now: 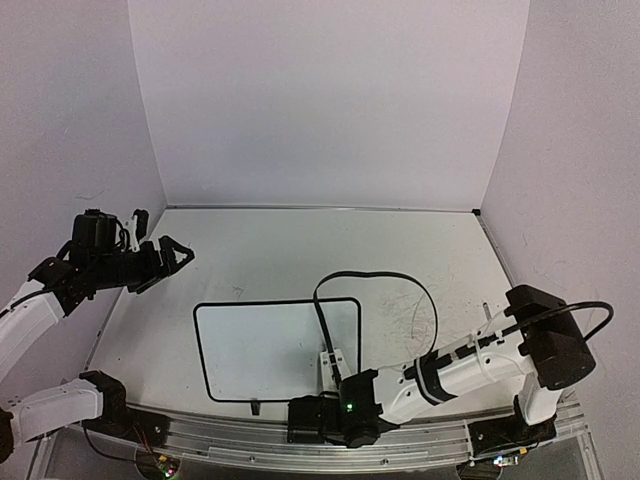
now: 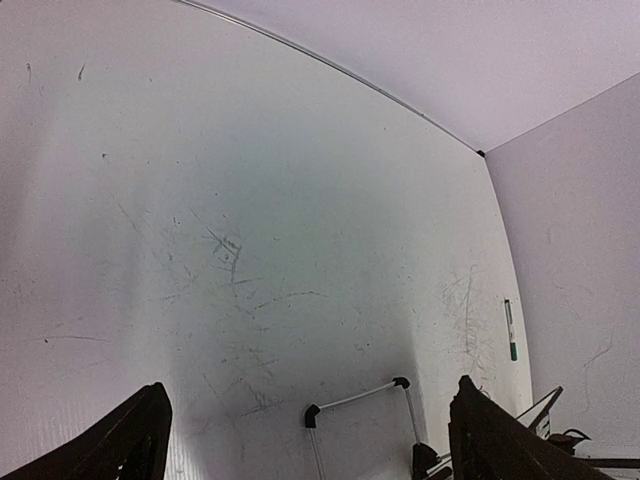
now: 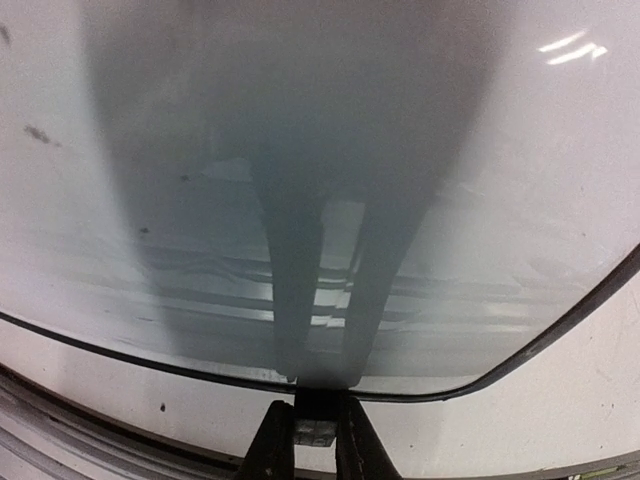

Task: Write a sentence on the whiteboard
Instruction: Move the whiteboard to the center of the board.

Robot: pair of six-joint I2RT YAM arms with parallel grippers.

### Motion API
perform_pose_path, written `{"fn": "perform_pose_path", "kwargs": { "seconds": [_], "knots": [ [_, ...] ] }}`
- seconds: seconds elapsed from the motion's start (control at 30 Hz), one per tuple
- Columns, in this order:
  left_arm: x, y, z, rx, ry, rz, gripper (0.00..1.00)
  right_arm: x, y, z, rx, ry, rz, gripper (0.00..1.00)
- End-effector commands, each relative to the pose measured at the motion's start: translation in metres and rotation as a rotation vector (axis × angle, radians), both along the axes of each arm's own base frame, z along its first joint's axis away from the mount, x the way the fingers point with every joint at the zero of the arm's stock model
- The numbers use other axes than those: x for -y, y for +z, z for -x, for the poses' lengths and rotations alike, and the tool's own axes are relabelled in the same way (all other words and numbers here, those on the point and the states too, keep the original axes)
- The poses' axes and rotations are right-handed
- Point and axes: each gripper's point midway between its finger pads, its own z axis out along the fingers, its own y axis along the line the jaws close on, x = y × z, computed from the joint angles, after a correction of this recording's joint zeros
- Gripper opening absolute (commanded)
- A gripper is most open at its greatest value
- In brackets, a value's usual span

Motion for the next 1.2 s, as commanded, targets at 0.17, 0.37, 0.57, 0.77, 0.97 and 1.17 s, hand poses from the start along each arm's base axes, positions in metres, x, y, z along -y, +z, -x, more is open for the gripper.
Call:
{"fn": "perform_pose_path", "kwargs": {
  "seconds": [0.17, 0.37, 0.57, 0.77, 0.97, 1.17],
  "knots": [
    [0.003, 0.014, -0.008, 0.056, 0.014, 0.05, 0.98, 0.054, 0.017, -0.044, 0.131, -0.106, 0.078, 0.0],
    [0.005, 0.01, -0.009, 0.047, 0.016, 0.072, 0.98, 0.081, 0.019, -0.065, 0.179, -0.167, 0.079, 0.0],
    [0.011, 0.006, -0.012, 0.036, 0.003, 0.102, 0.98, 0.105, 0.025, -0.095, 0.237, -0.246, 0.057, 0.0],
    [0.021, -0.001, -0.016, 0.021, -0.019, 0.126, 0.98, 0.111, 0.03, -0.132, 0.277, -0.299, 0.012, 0.0],
    [0.04, -0.012, -0.017, -0.003, -0.053, 0.144, 0.98, 0.103, 0.029, -0.162, 0.305, -0.336, -0.022, 0.0],
    [0.074, -0.028, -0.014, -0.03, -0.107, 0.138, 0.98, 0.086, 0.033, -0.184, 0.315, -0.355, -0.063, 0.0]
  ]
}}
